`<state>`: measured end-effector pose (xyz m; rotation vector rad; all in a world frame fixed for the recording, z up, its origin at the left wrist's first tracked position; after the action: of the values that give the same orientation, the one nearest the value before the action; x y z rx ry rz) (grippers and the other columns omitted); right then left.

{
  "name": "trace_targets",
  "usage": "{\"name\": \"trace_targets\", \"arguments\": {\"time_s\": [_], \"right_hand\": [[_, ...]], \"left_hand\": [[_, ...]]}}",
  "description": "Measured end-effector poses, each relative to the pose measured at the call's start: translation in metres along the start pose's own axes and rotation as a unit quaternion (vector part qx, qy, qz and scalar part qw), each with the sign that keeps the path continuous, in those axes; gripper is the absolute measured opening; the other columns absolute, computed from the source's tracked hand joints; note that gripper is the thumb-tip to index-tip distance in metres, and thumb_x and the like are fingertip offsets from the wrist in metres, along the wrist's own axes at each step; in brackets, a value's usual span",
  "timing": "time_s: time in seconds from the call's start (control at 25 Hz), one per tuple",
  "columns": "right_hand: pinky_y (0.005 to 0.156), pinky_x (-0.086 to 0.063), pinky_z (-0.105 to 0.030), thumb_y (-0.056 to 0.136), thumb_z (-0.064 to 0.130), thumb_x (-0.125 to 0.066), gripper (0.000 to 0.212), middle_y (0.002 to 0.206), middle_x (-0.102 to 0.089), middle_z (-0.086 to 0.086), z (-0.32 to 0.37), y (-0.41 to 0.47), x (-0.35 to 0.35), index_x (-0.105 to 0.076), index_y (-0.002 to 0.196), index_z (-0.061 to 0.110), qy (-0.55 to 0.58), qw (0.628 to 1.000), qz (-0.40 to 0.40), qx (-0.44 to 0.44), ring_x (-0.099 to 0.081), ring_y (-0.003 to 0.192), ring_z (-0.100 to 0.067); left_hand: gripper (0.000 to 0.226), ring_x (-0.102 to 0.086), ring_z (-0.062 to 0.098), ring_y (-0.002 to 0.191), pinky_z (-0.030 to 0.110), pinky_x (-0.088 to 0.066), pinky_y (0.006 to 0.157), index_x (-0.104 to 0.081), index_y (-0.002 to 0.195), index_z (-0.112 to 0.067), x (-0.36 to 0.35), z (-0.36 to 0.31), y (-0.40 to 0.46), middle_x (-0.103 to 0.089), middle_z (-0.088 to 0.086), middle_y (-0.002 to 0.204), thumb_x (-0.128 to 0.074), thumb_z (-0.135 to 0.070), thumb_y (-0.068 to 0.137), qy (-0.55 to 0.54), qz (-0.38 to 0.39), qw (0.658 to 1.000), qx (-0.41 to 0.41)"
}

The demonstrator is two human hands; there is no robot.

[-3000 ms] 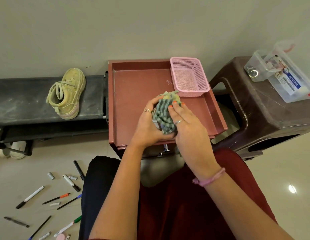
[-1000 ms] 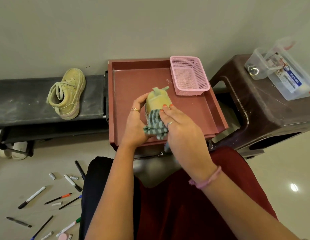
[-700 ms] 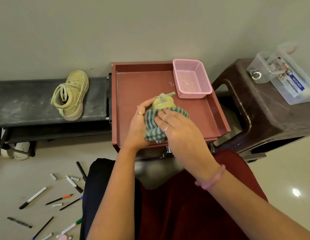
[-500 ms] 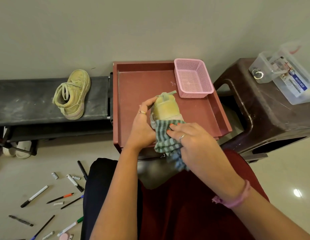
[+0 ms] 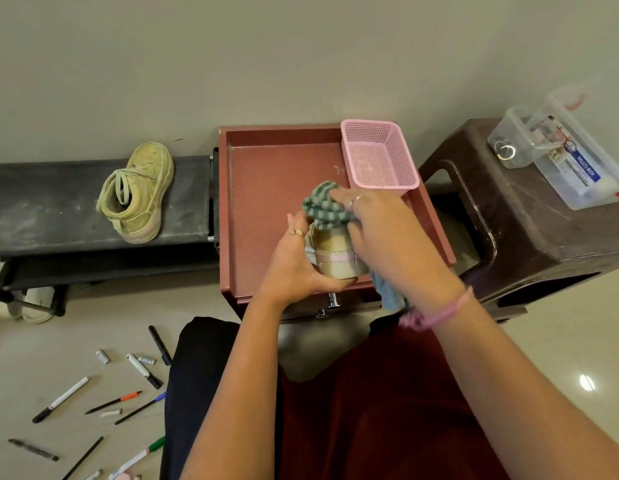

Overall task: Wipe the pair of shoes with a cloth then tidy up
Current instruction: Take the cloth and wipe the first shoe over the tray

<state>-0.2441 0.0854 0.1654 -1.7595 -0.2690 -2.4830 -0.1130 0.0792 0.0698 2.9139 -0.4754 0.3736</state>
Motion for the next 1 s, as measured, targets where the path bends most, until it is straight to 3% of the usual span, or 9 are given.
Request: {"name": "trace_targets", "arguments": {"time_s": [0.12, 0.2, 0.4, 0.52, 0.68, 0.76, 0.84, 0.92, 1.0], "right_hand": [[0.077, -0.056, -0.047, 0.072, 0.004, -0.063, 0.042, 0.114, -0.066, -0.018, 0.005, -0.035, -0.024, -0.065, 0.113, 0.000, -0.088, 0.994, -0.033, 0.051, -0.064, 0.099, -0.037], [0.067, -0.058, -0.044, 0.077, 0.011, -0.051, 0.038, 0.112, -0.067, -0.016, 0.009, -0.057, -0.032, -0.067, 0.110, 0.000, -0.101, 0.993, -0.035, 0.050, -0.066, 0.096, -0.034], [0.076, -0.056, -0.033, 0.080, 0.019, -0.042, 0.040, 0.103, -0.070, -0.011, 0.011, -0.069, -0.024, -0.070, 0.103, 0.001, -0.014, 0.996, -0.072, 0.053, -0.062, 0.090, -0.025], [0.087, -0.046, -0.020, 0.080, 0.003, -0.055, 0.033, 0.102, -0.070, -0.001, 0.014, -0.066, -0.009, -0.070, 0.108, 0.009, 0.056, 0.996, -0.063, -0.040, -0.060, 0.094, -0.017], [0.072, -0.049, -0.020, 0.085, 0.006, -0.054, 0.021, 0.081, -0.063, 0.004, 0.009, -0.059, 0.028, -0.068, 0.098, 0.014, 0.152, 0.964, -0.160, -0.147, -0.058, 0.075, -0.009], [0.081, -0.050, -0.022, 0.087, 0.007, -0.050, 0.026, 0.094, -0.065, 0.000, 0.009, -0.045, 0.031, -0.065, 0.108, 0.013, 0.124, 0.968, -0.170, -0.139, -0.058, 0.084, -0.012], [0.097, -0.037, -0.015, 0.092, 0.007, -0.047, 0.042, 0.123, -0.059, 0.001, 0.014, -0.032, 0.019, -0.053, 0.132, 0.018, 0.052, 0.989, -0.085, -0.109, -0.053, 0.110, -0.013], [0.109, -0.031, -0.029, 0.094, 0.009, -0.046, 0.053, 0.150, -0.036, 0.000, 0.017, -0.029, -0.002, -0.035, 0.145, 0.018, -0.046, 0.996, 0.003, -0.076, -0.034, 0.135, -0.018], [0.104, -0.039, -0.041, 0.092, 0.011, -0.050, 0.058, 0.155, -0.026, -0.005, 0.017, -0.038, -0.020, -0.030, 0.147, 0.014, -0.113, 0.990, 0.046, -0.068, -0.026, 0.141, -0.022]], "left_hand": [[0.091, -0.050, 0.008, 0.122, 0.035, -0.040, 0.107, -0.037, 0.123, -0.045, 0.003, 0.003, 0.000, -0.052, -0.005, 0.128, -0.087, -0.029, 0.049, -0.031, -0.009, 0.999, -0.006], [0.088, -0.046, 0.006, 0.127, 0.041, -0.035, 0.112, -0.037, 0.127, -0.045, 0.004, 0.005, -0.001, -0.047, -0.017, 0.134, -0.086, -0.029, 0.056, -0.031, 0.004, 0.999, -0.020], [0.074, -0.040, 0.007, 0.133, 0.054, -0.022, 0.116, -0.038, 0.127, -0.048, -0.001, 0.002, -0.004, -0.040, -0.040, 0.129, -0.077, -0.037, 0.065, -0.015, 0.003, 1.000, -0.013], [0.091, -0.042, 0.009, 0.131, 0.055, -0.026, 0.114, -0.037, 0.128, -0.045, 0.001, 0.003, -0.005, -0.040, -0.038, 0.129, -0.085, -0.035, 0.052, -0.006, 0.006, 1.000, -0.027], [0.093, -0.041, 0.007, 0.131, 0.059, -0.021, 0.114, -0.036, 0.126, -0.047, 0.000, 0.002, -0.004, -0.040, -0.040, 0.128, -0.086, -0.034, 0.048, 0.006, 0.009, 0.999, -0.031], [0.093, -0.042, 0.010, 0.131, 0.060, -0.019, 0.115, -0.036, 0.125, -0.051, -0.003, 0.003, -0.003, -0.042, -0.035, 0.129, -0.085, -0.035, 0.047, 0.000, 0.019, 0.999, -0.027], [0.096, -0.045, 0.007, 0.129, 0.059, -0.018, 0.115, -0.036, 0.129, -0.045, -0.008, 0.003, -0.002, -0.048, -0.030, 0.128, -0.085, -0.031, 0.046, -0.009, 0.029, 0.999, -0.017], [0.096, -0.045, -0.005, 0.123, 0.058, -0.015, 0.116, -0.040, 0.133, -0.028, -0.011, 0.002, -0.001, -0.050, -0.032, 0.123, -0.084, -0.024, 0.048, -0.006, 0.038, 0.999, -0.002], [0.097, -0.041, -0.007, 0.126, 0.057, -0.014, 0.117, -0.041, 0.136, -0.023, -0.011, 0.004, 0.001, -0.050, -0.022, 0.128, -0.086, -0.022, 0.051, 0.006, 0.044, 0.999, -0.008]]}}
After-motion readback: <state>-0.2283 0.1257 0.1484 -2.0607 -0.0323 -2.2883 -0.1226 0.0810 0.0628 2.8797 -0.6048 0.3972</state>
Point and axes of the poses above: each hand's wrist, its own y-axis towards the middle knuckle, its own x-axis out of the back of the hand, z = x × y, the point moved 1 cm from there along y, towards the middle knuckle
